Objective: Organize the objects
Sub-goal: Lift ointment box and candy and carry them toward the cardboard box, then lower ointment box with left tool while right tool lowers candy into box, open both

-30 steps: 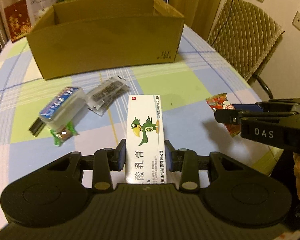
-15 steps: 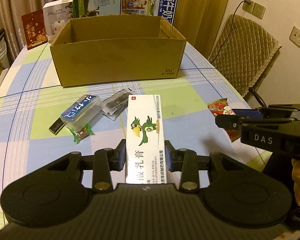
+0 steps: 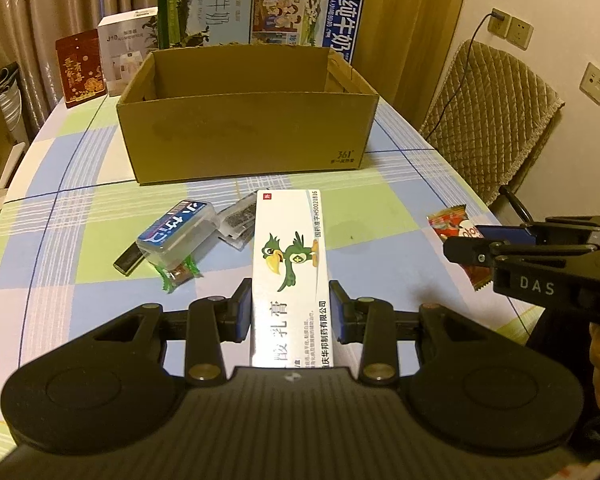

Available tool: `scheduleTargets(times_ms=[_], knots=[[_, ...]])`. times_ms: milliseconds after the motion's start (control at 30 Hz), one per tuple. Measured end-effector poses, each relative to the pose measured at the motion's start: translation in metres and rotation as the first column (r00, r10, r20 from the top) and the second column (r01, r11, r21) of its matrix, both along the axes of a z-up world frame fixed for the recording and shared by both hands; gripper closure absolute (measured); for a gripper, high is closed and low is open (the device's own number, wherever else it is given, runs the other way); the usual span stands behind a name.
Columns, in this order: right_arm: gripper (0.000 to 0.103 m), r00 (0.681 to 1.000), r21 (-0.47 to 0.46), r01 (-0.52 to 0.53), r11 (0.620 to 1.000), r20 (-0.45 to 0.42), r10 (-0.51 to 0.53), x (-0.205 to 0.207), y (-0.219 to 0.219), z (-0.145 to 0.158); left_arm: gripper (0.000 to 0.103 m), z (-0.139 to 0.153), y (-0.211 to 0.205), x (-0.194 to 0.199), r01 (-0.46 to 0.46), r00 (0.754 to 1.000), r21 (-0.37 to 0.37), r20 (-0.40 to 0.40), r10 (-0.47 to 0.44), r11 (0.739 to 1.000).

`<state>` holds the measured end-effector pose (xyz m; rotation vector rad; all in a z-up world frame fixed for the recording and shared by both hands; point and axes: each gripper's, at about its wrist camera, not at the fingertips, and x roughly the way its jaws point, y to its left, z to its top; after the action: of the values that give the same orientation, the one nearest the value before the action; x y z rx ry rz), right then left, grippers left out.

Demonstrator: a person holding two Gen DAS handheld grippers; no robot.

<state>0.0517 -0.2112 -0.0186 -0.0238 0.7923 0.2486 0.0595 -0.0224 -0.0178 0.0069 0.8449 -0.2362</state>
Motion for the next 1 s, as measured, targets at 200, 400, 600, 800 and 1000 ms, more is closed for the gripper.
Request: scheduleTargets(times_ms=[200, 400, 600, 800, 1000], knots=[[0.078, 1.000, -0.002, -0.005, 1.000, -0.001, 0.005, 0.002, 0.001, 0.000, 0.070, 0.001, 0.005, 0.001, -0.009, 1.000, 0.004, 0.000, 0.009, 1.000], [0.078, 1.000, -0.008, -0.010, 1.000, 0.003, 0.010, 0.006, 0.002, 0.002, 0.070, 0.005, 0.009, 0.007, -0.020, 1.000, 0.011, 0.011, 0.020, 1.000], [0.078, 1.000, -0.019, -0.023, 1.000, 0.016, 0.024, 0.018, 0.005, 0.007, 0.070, 0.015, 0.017, 0.020, -0.022, 0.999, 0.029, 0.034, 0.021, 0.999], [0.078, 0.999, -0.022, -0.034, 0.999, 0.029, 0.035, 0.036, 0.007, 0.013, 0.070, 0.026, 0.024, 0.039, -0.019, 0.999, 0.035, 0.051, 0.017, 0.999], [0.078, 0.998, -0.023, -0.049, 0.999, 0.045, 0.050, 0.060, 0.007, 0.023, 0.070, 0.033, 0.033, 0.063, -0.010, 0.999, 0.020, 0.044, 0.009, 1.000]])
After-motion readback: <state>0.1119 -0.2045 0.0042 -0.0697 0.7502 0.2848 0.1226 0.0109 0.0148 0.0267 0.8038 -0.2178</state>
